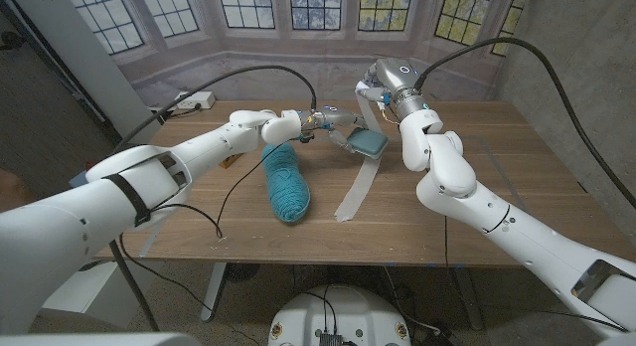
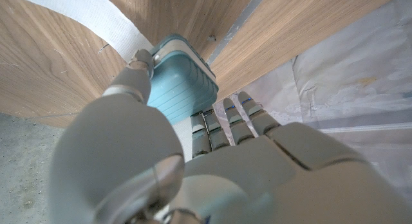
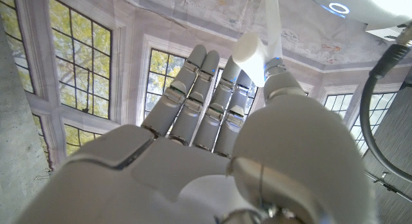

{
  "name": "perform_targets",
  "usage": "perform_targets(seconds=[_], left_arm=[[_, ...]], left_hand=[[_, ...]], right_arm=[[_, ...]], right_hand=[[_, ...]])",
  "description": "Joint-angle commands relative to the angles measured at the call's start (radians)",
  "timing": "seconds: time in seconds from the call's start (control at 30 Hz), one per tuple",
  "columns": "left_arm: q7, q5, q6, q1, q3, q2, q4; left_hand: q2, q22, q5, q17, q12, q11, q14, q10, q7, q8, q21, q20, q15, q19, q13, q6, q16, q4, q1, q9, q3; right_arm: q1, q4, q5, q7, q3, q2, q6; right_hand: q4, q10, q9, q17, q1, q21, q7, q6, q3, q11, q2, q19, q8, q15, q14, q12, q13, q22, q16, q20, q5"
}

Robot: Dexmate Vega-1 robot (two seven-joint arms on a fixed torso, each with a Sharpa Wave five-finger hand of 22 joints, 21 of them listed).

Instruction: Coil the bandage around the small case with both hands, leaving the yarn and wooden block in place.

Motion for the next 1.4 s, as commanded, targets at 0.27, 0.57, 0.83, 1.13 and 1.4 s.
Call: perform_targets(seconds=[0.27, 0.57, 0.83, 1.13, 1.4], left_arm=[[0.003, 0.0, 0.036, -0.016, 0.021, -0.031, 0.006], [0.006, -0.003, 0.036, -0.025, 0.026, -0.04, 0.021], [0.025, -0.006, 0.022, -0.039, 0.038, -0.061, 0.06], [0.04, -0.012, 0.02, -0.049, 0.05, -0.078, 0.091], [0.049, -0.017, 0.023, -0.056, 0.058, -0.085, 0.107]], left_hand=[[0.011, 0.003, 0.009, 0.003, 0.003, 0.003, 0.009, 0.002, 0.004, 0.186, 0.0, 0.001, 0.003, -0.007, 0.003, 0.013, -0.001, 0.009, 0.0, 0.002, 0.012], [0.011, 0.003, 0.009, 0.002, 0.003, 0.004, 0.008, 0.002, 0.003, 0.188, 0.0, 0.001, 0.004, -0.009, 0.003, 0.013, -0.001, 0.008, 0.0, 0.001, 0.011], [0.011, 0.003, 0.01, 0.002, 0.003, 0.008, 0.008, 0.003, 0.004, 0.188, 0.0, 0.001, 0.005, -0.009, 0.004, 0.011, -0.002, 0.008, -0.002, 0.001, 0.011], [0.011, 0.003, 0.01, 0.001, 0.003, 0.007, 0.008, 0.002, 0.007, 0.188, 0.0, 0.002, 0.005, -0.01, 0.004, 0.009, -0.002, 0.009, -0.004, 0.0, 0.011], [0.013, 0.003, 0.01, 0.001, 0.002, 0.012, 0.007, 0.0, 0.008, 0.188, 0.0, 0.003, 0.006, -0.011, 0.005, 0.006, -0.002, 0.009, -0.005, -0.001, 0.011]], right_arm=[[-0.048, -0.056, -0.063, 0.032, 0.017, 0.025, 0.009], [-0.065, -0.07, -0.08, 0.047, 0.017, 0.045, 0.006], [-0.067, -0.06, -0.099, 0.054, -0.001, 0.09, -0.013], [-0.067, -0.06, -0.11, 0.055, -0.011, 0.115, -0.012], [-0.07, -0.067, -0.12, 0.057, -0.018, 0.143, -0.028]], right_hand=[[-0.001, 0.0, 0.006, 0.003, 0.01, 0.0, 0.004, 0.001, -0.004, 0.009, 0.004, 0.0, -0.005, -0.115, 0.012, 0.003, 0.004, 0.002, -0.005, 0.001, -0.001], [-0.001, -0.001, 0.006, 0.006, 0.01, 0.0, 0.008, 0.001, -0.005, 0.011, 0.006, 0.0, -0.005, -0.115, 0.014, 0.002, 0.004, 0.002, -0.005, 0.002, -0.001], [-0.001, -0.003, 0.007, 0.009, 0.012, 0.0, 0.009, -0.005, -0.005, 0.02, 0.008, -0.001, -0.008, -0.115, 0.013, 0.001, 0.004, 0.002, -0.007, 0.005, -0.001], [-0.001, -0.006, 0.007, 0.013, 0.013, -0.001, 0.011, -0.005, -0.007, 0.02, 0.009, -0.001, -0.009, -0.114, 0.012, 0.0, 0.004, 0.002, -0.007, 0.008, -0.001], [-0.002, -0.008, 0.007, 0.017, 0.016, -0.001, 0.015, -0.005, -0.008, 0.023, 0.01, -0.001, -0.009, -0.113, 0.009, -0.001, 0.004, 0.002, -0.008, 0.01, -0.001]])
